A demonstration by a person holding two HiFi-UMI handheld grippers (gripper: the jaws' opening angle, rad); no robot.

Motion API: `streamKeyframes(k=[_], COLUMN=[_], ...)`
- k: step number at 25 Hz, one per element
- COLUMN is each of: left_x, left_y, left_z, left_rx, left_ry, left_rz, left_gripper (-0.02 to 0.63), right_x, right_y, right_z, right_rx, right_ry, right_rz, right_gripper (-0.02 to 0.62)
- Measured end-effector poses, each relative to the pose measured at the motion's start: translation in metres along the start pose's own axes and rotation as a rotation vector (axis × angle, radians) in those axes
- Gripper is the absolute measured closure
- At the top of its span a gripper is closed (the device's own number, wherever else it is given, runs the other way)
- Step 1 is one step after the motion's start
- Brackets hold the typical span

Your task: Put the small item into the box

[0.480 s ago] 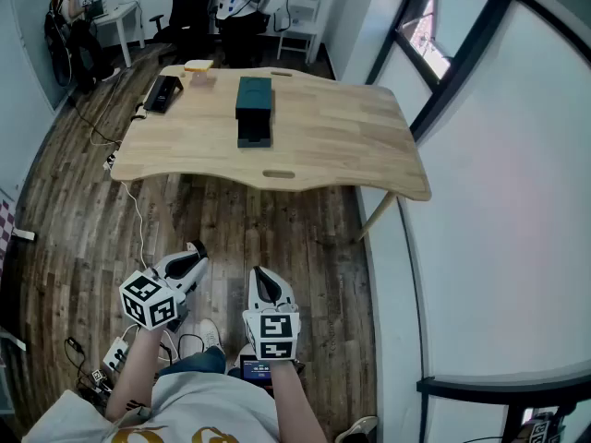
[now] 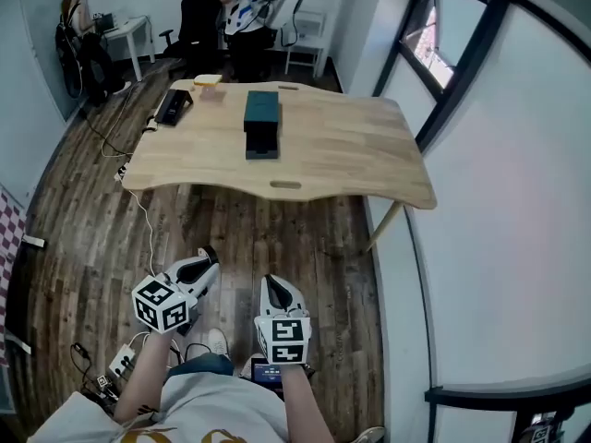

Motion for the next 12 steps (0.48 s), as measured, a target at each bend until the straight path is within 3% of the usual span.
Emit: streamKeyframes(k=[12], left_x=[-0.039], left_y=[-0.016], left_z=[0.032], left_rx=[0.005], left_ry=[-0.04], left_rz=[0.0], left_gripper=[0.568], right_x=[0.031], right_y=[-0.016], right_z=[0.041], right_rx=[0.001], right_ry=[-0.002], right_rz=[0.001], right_gripper=[0.591])
Point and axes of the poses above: the fingertips, and each gripper's own axes: z forward along the fingers, x to its right, y out of its underside, the point moved 9 cm from there along -z, backward along the fingers, and after that the axes turned 14 degrees about y, right-handed, at the moved point
